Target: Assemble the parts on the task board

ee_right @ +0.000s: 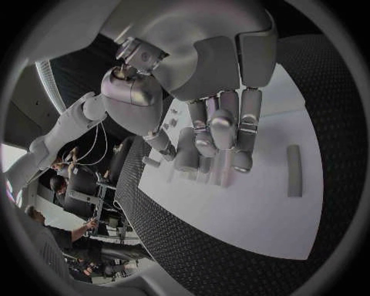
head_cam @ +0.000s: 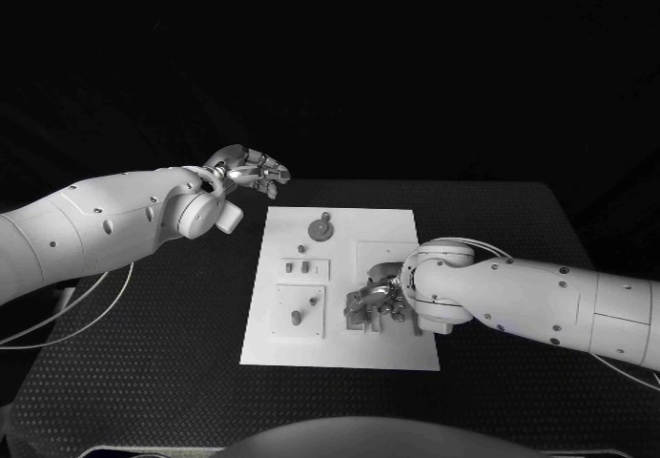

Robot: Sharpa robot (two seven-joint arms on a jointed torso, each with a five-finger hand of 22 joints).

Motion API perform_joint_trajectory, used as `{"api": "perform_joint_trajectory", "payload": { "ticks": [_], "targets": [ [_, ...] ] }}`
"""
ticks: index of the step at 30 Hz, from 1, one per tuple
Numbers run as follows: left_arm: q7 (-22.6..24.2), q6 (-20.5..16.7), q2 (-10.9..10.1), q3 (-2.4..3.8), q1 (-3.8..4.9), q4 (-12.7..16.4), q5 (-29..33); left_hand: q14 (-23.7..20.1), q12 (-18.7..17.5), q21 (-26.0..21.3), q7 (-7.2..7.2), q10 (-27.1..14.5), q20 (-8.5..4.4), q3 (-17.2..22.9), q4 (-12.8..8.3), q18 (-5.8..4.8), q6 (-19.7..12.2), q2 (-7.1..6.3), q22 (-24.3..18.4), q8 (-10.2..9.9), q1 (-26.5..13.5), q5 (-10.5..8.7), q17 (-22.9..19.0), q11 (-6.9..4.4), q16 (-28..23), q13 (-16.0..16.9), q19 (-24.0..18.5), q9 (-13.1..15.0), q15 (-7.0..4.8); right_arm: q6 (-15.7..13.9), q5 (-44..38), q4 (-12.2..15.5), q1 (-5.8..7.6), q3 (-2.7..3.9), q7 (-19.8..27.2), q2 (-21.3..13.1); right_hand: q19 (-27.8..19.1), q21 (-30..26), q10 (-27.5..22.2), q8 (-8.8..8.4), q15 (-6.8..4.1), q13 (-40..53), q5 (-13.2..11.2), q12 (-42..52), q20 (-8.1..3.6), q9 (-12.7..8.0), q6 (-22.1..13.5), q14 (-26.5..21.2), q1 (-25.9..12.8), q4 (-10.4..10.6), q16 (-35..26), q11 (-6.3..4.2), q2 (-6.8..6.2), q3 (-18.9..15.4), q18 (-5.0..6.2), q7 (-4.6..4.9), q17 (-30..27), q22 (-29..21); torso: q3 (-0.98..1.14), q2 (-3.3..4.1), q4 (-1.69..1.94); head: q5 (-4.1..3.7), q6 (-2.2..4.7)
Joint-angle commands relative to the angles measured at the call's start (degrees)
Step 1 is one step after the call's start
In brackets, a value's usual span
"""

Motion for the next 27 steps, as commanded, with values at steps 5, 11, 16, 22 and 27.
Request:
{"api": "perform_joint_trajectory", "payload": {
  "ticks": [5,11,16,22,27],
  "targets": [
    [0.3,0.7,0.0,0.03,0.07,0.1,0.2,0.3,0.3,-0.2,-0.14,-0.3,-0.28,0.0,0.5,0.63,-0.5,-0.2,0.1,0.4,-0.4,0.21,0.1,0.23,-0.4,0.0,0.3,-0.1,-0.06,0.9,0.3,0.2,-0.08,0.0,0.0,-0.1,-0.3,-0.3,-0.3,-0.11,-0.25,0.0,0.3,-0.1,-0.02,-0.1,0.6,-0.3,-0.8,0.4,0.0,-0.15,0.13,0.2,0.88,0.31,0.0,1.1,0.01,0.0,-0.02,0.01,-0.03],
    [0.3,0.7,0.0,0.03,0.07,0.1,0.2,0.3,0.3,-0.2,-0.14,-0.3,-0.28,0.0,0.5,0.63,-0.5,-0.2,0.1,0.4,-0.4,0.21,0.1,0.23,-0.4,0.0,0.3,-0.1,-0.06,1.0,0.3,0.5,-0.08,0.0,0.0,-0.3,-0.3,-0.3,-0.3,-0.12,-0.25,0.0,0.3,-0.2,-0.02,-0.1,0.6,-0.3,-1.0,0.5,0.0,-0.15,-0.05,0.2,0.88,0.31,0.0,1.1,0.0,0.01,-0.03,0.03,-0.17],
    [0.3,0.7,0.1,0.03,0.07,0.1,0.2,0.3,0.3,-0.3,-0.14,-0.3,-0.28,0.0,0.5,0.63,-0.5,-0.2,0.1,0.4,-0.4,0.22,0.1,0.23,-0.4,0.0,0.3,-0.1,-0.06,0.9,0.3,0.7,-0.08,0.0,0.0,-0.4,-0.3,-0.3,-0.3,-0.12,-0.25,0.0,0.3,-0.2,-0.02,-0.1,0.6,-0.3,-1.1,0.6,0.0,-0.15,-0.15,0.3,0.88,0.31,0.0,1.1,0.01,0.01,-0.02,0.02,-0.22],
    [0.4,0.7,0.1,0.03,0.07,0.0,0.2,0.3,0.3,-0.3,-0.14,-0.3,-0.28,0.0,0.5,0.63,-0.5,-0.19,0.1,0.4,-0.4,0.22,0.1,0.23,-0.4,0.0,0.3,-0.1,-0.06,1.0,0.3,0.9,-0.08,0.0,0.1,-0.4,-0.3,-0.3,-0.3,-0.12,-0.25,0.0,0.3,-0.2,-0.03,-0.1,0.6,-0.3,-1.2,0.6,0.0,-0.15,-0.24,0.3,0.88,0.31,0.0,1.1,0.02,0.0,0.0,0.07,-0.25],
    [0.4,0.7,0.1,0.03,0.07,0.1,0.2,0.3,0.3,-0.3,-0.14,-0.3,-0.28,0.0,0.5,0.63,-0.5,-0.18,0.1,0.4,-0.4,0.24,0.1,0.23,-0.5,0.0,0.3,-0.1,-0.06,1.0,0.3,0.7,-0.08,0.0,0.1,-0.4,-0.3,-0.3,-0.4,-0.13,-0.25,0.0,0.3,-0.2,-0.04,-0.1,0.6,-0.3,-1.4,0.7,0.0,-0.15,-0.61,0.4,0.88,0.31,0.0,1.1,0.0,0.01,-0.01,0.06,-0.22]
  ]
}}
